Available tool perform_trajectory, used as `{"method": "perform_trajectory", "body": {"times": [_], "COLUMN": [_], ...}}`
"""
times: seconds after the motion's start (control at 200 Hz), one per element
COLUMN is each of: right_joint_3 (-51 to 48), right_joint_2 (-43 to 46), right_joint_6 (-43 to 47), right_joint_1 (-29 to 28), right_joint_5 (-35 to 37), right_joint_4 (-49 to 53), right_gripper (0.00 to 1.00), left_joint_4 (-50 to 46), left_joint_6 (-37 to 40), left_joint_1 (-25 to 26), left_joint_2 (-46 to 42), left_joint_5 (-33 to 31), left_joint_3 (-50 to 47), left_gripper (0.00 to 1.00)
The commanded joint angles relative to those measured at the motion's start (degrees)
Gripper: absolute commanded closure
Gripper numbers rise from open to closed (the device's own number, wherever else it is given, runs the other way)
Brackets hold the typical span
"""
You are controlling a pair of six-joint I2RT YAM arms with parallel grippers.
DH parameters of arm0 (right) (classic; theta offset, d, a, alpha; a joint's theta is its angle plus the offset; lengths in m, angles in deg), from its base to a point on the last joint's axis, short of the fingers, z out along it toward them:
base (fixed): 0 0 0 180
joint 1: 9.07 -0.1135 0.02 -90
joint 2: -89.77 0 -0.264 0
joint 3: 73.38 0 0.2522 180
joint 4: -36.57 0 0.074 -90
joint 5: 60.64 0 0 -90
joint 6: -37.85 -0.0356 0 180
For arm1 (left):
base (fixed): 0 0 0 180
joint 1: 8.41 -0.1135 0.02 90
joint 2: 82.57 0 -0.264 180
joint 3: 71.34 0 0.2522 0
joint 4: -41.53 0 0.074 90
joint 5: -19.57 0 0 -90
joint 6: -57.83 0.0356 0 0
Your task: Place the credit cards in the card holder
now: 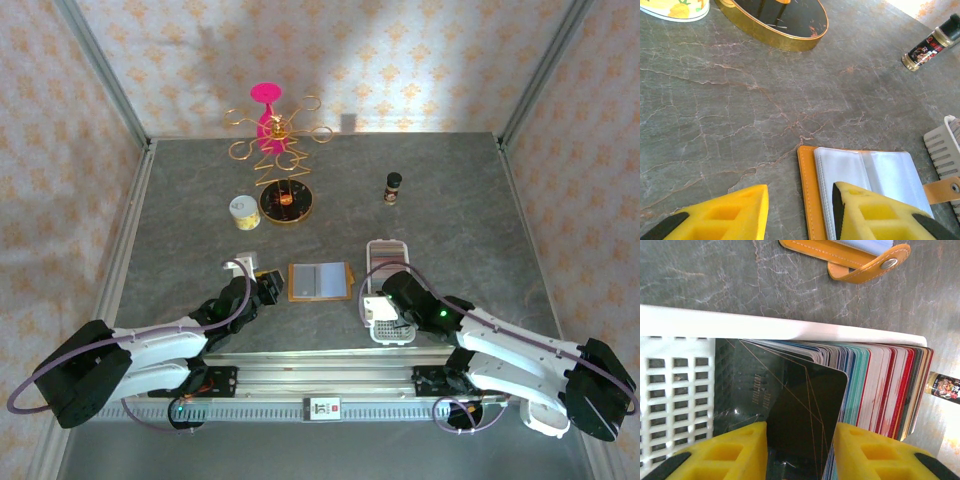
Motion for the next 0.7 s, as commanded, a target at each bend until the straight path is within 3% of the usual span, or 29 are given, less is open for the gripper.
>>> {"method": "perform_trajectory", "body": {"times": [0.0,0.696], "right_joint_3": [1.4,3.2], "right_joint_2": [0.7,0.6], "right_joint_6": [-0.6,-1.3], "right_joint_1": [0.6,0.6], "right_joint_5": [2.3,3.0], "right_joint_4": [-0.3,2.4], "right_gripper": [0.64,0.80], "left_joint_4": [1.1,1.1], "left_joint_6": [0.0,-0.1], "left_joint_1": [-0.1,-0.1], "left_joint_2": [0.5,1.1], "left_joint_5": [0.3,1.3], "left_joint_3": [0.1,0.5], "left_gripper": [0.60,0.60]}}
